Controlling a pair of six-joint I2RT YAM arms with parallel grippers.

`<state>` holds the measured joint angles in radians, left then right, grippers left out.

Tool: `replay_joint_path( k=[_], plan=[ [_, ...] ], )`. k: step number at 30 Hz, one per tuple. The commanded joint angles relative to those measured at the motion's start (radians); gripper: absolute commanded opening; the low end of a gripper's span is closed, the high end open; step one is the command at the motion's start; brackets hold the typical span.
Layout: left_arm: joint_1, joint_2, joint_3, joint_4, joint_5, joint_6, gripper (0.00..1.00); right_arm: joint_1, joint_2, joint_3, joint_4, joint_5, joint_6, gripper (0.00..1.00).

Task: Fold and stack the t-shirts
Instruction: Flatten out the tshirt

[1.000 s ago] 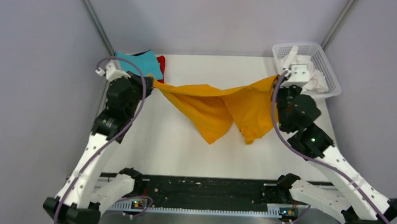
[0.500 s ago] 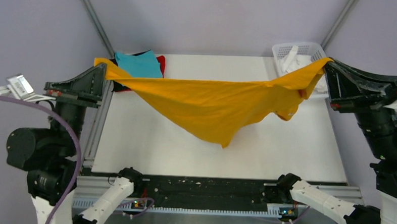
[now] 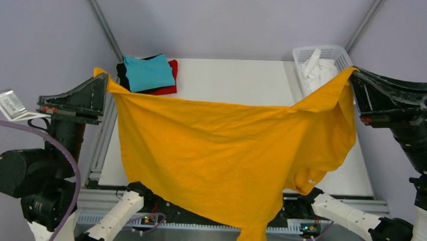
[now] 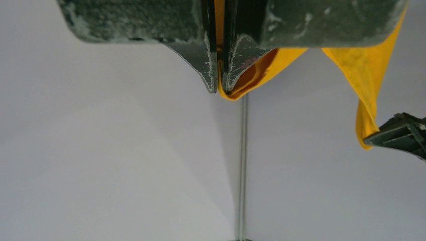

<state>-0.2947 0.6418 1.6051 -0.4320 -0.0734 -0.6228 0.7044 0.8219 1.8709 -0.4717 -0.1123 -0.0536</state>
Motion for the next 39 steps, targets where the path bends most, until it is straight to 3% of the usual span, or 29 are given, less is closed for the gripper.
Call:
replay_joint_path(
  k=[1, 6, 12, 17, 25, 35, 39],
  plan=[
    [0.002, 0.077, -0.102, 0.029, -0.110, 0.048, 0.00, -0.003, 0.049, -0.126, 0.077, 0.212, -0.064, 0.00],
    [0.001, 0.217, -0.278, 0.092, -0.285, 0.071, 0.00, -0.003, 0.081, -0.391, 0.324, 0.564, -0.184, 0.00],
    [0.006, 0.470, -0.444, 0.191, -0.458, 0.026, 0.00, -0.003, 0.141, -0.727, 0.672, 0.817, -0.275, 0.00],
    [0.034, 0.728, -0.467, 0.323, -0.432, 0.009, 0.00, -0.005, 0.268, -0.918, 0.903, 0.972, -0.298, 0.00],
    [0.078, 1.107, -0.228, 0.260, -0.378, -0.036, 0.00, -0.074, 0.543, -0.887, 0.963, 0.985, -0.261, 0.00],
    [0.132, 1.362, 0.028, 0.256, -0.310, -0.046, 0.00, -0.184, 0.834, -0.732, 0.986, 0.990, -0.258, 0.00],
    [0.140, 1.466, 0.146, 0.217, -0.303, -0.051, 0.00, -0.234, 0.931, -0.697, 1.069, 0.889, -0.289, 0.00]
  ],
)
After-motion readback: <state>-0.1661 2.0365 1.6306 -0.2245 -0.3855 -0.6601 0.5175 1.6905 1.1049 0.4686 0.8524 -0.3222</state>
